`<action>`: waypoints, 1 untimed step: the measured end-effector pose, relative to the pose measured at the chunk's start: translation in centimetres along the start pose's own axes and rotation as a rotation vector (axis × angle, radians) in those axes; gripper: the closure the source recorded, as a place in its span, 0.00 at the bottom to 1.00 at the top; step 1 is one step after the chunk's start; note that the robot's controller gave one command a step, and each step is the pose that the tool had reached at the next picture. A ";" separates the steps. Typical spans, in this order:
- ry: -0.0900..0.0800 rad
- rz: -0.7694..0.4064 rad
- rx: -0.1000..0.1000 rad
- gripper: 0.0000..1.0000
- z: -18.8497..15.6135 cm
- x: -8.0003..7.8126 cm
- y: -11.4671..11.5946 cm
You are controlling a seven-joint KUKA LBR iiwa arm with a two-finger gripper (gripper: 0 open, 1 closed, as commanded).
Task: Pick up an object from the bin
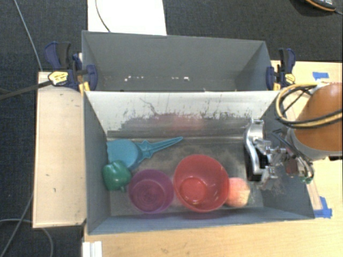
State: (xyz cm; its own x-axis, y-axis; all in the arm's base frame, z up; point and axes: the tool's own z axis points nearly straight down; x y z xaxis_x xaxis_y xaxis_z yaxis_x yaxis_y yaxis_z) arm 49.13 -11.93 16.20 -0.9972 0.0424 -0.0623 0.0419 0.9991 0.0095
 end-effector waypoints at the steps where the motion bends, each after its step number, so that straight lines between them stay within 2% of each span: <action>1: 0.005 -0.063 -0.004 1.00 1.9 0.3 0.4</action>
Offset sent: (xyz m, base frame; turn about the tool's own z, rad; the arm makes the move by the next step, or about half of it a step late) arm -0.0083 -0.0041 -0.0013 0.0338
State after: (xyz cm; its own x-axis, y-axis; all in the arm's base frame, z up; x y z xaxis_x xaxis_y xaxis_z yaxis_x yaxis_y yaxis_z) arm 48.93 -11.49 14.33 -0.9981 -0.0210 -0.0578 -0.0216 0.9997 0.0094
